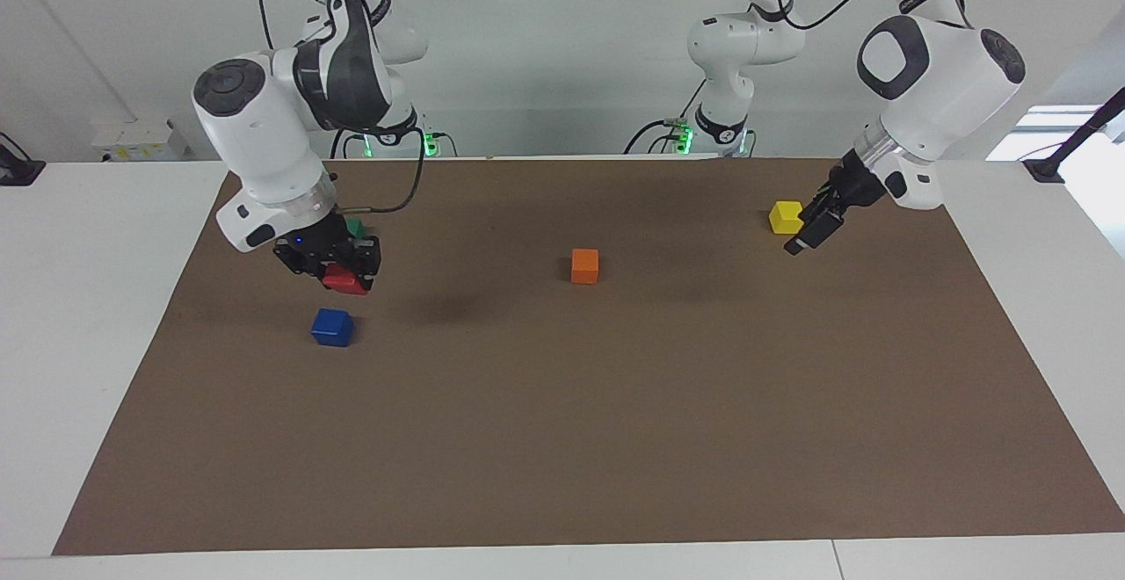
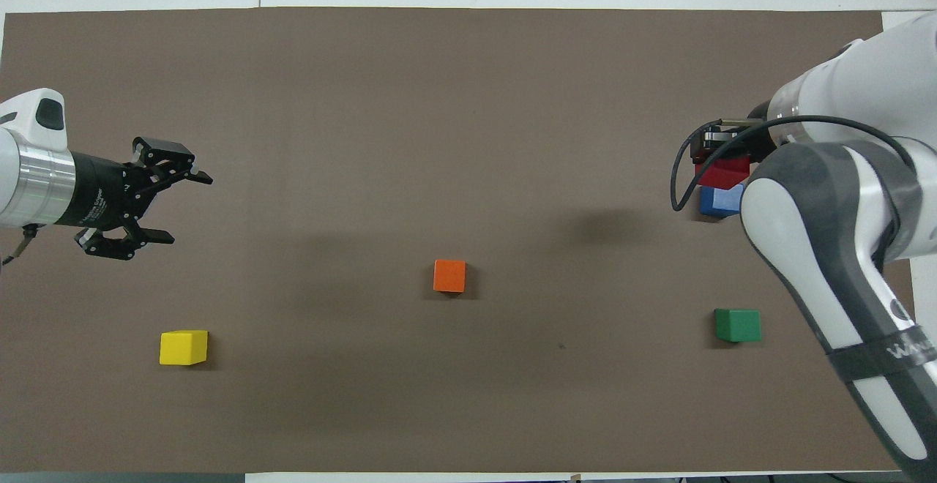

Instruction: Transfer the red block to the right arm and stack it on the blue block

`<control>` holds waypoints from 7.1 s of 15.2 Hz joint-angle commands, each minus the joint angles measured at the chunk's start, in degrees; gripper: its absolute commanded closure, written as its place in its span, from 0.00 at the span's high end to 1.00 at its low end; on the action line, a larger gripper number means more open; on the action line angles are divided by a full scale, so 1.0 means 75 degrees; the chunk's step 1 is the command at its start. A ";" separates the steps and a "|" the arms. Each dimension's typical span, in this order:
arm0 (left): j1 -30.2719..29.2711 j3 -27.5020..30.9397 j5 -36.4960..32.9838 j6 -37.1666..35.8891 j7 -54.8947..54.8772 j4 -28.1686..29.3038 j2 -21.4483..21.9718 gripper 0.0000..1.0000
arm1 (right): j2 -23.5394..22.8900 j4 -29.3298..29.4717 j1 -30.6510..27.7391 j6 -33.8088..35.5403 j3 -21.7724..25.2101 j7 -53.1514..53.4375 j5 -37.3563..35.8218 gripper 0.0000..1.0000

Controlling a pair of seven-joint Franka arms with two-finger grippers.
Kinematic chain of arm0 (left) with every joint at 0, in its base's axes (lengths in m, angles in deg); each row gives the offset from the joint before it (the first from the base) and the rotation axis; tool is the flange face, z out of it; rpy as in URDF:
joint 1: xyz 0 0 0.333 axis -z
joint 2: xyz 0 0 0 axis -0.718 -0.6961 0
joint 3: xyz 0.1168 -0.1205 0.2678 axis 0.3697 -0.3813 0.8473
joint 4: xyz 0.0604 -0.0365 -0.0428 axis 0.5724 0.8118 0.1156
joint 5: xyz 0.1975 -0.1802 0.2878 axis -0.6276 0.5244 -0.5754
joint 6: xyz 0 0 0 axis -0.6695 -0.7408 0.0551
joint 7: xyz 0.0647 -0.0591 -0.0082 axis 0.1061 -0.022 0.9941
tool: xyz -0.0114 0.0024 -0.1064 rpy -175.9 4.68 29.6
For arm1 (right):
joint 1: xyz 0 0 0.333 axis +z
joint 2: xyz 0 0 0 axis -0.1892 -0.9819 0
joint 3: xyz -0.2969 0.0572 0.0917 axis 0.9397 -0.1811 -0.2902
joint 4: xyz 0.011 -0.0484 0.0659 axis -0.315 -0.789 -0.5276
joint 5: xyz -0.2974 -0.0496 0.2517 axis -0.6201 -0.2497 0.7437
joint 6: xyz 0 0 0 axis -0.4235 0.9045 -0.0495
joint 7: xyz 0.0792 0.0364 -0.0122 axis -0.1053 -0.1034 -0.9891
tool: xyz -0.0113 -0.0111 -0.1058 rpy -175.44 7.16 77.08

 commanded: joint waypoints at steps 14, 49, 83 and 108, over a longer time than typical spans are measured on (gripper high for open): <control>0.0059 -0.0055 -0.2482 -0.2376 -0.3811 -0.2393 -0.1001 1.00 | 0.0406 -0.3052 -0.0965 -0.3703 -0.0021 -0.0568 -0.0424 0.00; 0.0118 -0.0137 -0.2176 -0.2142 -0.4455 -0.1701 0.0018 1.00 | 0.0183 -0.3193 -0.1036 -0.4019 -0.0021 -0.0626 -0.0424 0.00; 0.0048 -0.0137 -0.2328 -0.2271 -0.4373 -0.1654 0.0065 1.00 | 0.0417 -0.0710 -0.0977 0.0161 -0.0056 -0.0696 0.0232 1.00; 0.0048 -0.0137 -0.2328 -0.2271 -0.4373 -0.1666 0.0065 1.00 | 0.1332 0.1343 -0.1082 0.3610 -0.0161 -0.0708 0.0103 1.00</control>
